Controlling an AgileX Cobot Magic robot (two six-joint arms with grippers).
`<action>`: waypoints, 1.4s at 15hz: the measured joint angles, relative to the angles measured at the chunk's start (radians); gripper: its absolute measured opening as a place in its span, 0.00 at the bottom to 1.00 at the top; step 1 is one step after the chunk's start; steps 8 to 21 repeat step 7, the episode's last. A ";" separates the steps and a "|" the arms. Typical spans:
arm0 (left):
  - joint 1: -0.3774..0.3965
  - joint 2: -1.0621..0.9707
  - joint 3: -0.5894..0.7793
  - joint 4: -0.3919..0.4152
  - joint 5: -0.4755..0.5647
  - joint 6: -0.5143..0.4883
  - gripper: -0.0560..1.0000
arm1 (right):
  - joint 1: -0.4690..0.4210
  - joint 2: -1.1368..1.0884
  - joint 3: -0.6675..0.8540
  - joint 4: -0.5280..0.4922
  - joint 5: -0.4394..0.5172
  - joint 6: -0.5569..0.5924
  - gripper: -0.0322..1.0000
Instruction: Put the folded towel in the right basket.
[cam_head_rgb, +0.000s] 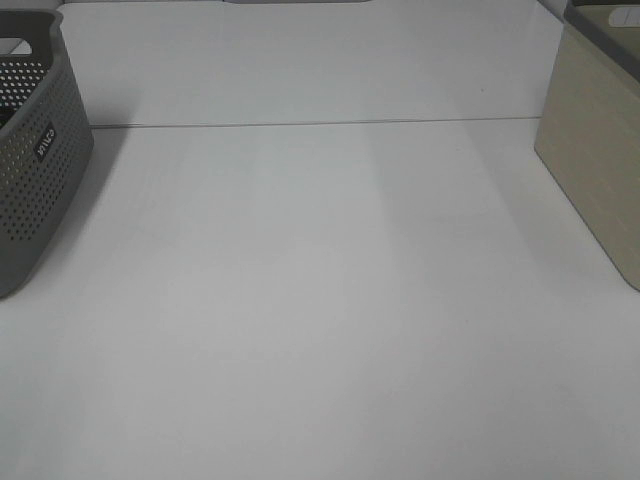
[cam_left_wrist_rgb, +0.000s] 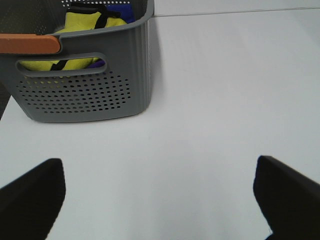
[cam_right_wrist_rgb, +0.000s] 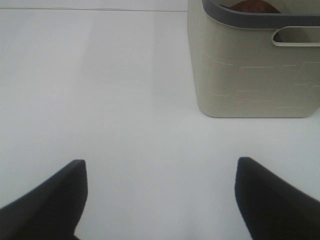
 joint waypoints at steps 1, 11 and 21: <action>0.000 0.000 0.000 0.000 0.000 0.000 0.97 | 0.000 0.000 0.000 0.000 0.000 0.000 0.78; 0.000 0.000 0.000 0.000 0.000 0.000 0.97 | 0.000 0.000 0.000 0.000 0.000 0.000 0.78; 0.000 0.000 0.000 0.000 0.000 0.000 0.97 | 0.000 0.000 0.000 0.000 0.000 0.000 0.78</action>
